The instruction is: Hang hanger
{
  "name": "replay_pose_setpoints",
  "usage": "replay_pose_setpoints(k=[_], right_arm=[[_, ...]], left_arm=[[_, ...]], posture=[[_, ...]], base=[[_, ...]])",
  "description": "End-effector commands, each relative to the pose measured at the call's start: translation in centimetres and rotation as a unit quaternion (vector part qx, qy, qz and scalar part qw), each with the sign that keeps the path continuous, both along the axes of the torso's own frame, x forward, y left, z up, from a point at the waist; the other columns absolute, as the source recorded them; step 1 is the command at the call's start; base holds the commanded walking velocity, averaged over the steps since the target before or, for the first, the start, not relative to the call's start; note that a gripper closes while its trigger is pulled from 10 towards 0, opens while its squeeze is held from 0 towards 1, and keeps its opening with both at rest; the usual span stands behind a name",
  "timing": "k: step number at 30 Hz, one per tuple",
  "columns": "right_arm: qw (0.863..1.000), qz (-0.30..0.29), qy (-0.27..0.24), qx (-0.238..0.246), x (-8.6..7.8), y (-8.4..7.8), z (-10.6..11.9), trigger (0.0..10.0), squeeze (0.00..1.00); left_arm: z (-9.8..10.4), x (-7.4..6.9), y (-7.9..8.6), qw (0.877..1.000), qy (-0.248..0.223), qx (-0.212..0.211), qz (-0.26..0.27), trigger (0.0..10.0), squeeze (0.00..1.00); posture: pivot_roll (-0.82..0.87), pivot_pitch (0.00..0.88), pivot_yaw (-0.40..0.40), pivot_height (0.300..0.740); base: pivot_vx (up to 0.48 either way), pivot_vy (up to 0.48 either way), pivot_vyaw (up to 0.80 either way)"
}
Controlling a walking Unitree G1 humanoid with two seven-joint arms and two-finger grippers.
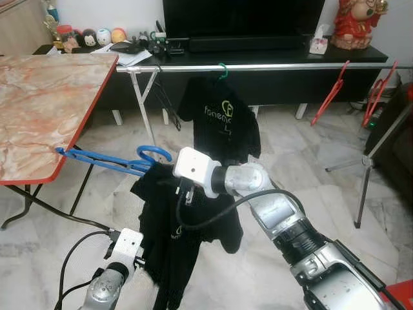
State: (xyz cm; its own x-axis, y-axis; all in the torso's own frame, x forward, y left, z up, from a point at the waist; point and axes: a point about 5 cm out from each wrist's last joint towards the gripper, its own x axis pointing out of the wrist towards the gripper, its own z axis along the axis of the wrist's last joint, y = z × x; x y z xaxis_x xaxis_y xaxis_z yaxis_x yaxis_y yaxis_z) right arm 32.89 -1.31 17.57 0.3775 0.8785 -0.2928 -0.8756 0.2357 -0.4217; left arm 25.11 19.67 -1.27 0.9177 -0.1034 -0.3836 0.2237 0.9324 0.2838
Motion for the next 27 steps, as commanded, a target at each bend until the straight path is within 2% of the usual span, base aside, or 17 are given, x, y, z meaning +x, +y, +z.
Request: replay_pose_setpoints(k=[1, 7, 9, 15, 27], right_arm=[[1.0, 0.014, -0.023, 0.016, -0.3, 0.6, 1.5, 0.0, 0.0], [0.999, 0.014, -0.025, 0.018, -0.4, 0.8, 1.8, 0.0, 0.0], [0.999, 0.015, -0.025, 0.02, -0.4, 0.9, 1.9, 0.0, 0.0], [0.999, 0.024, -0.018, 0.028, -0.6, 1.8, 2.2, 0.0, 0.0], [0.998, 0.05, 0.001, 0.03, -1.8, 3.2, 1.5, 0.0, 0.0]], left_arm=[[-0.1, 0.0, 0.2, 1.0, -0.001, 0.005, -0.001, 10.0, 0.0], [-0.3, -0.1, 0.0, 0.999, 0.008, 0.029, -0.03, 10.0, 0.0], [-0.5, -0.1, 0.2, 0.999, 0.014, 0.028, -0.011, 10.0, 0.0], [-1.0, -0.3, 0.1, 0.999, 0.022, 0.042, -0.008, 10.0, 0.0], [-1.5, -0.4, -0.5, 0.999, 0.038, 0.032, -0.011, 10.0, 0.0]], posture=[[-0.11, 0.0, 0.027, 0.74], [-0.11, 0.0, 0.033, 0.74], [-0.12, 0.0, 0.036, 0.74], [-0.11, 0.0, 0.027, 0.74], [-0.11, 0.0, 0.021, 0.74]], base=[[0.0, 0.0, 0.0], [0.0, 0.0, 0.0], [0.0, 0.0, 0.0], [0.0, 0.0, 0.0], [0.0, 0.0, 0.0]])
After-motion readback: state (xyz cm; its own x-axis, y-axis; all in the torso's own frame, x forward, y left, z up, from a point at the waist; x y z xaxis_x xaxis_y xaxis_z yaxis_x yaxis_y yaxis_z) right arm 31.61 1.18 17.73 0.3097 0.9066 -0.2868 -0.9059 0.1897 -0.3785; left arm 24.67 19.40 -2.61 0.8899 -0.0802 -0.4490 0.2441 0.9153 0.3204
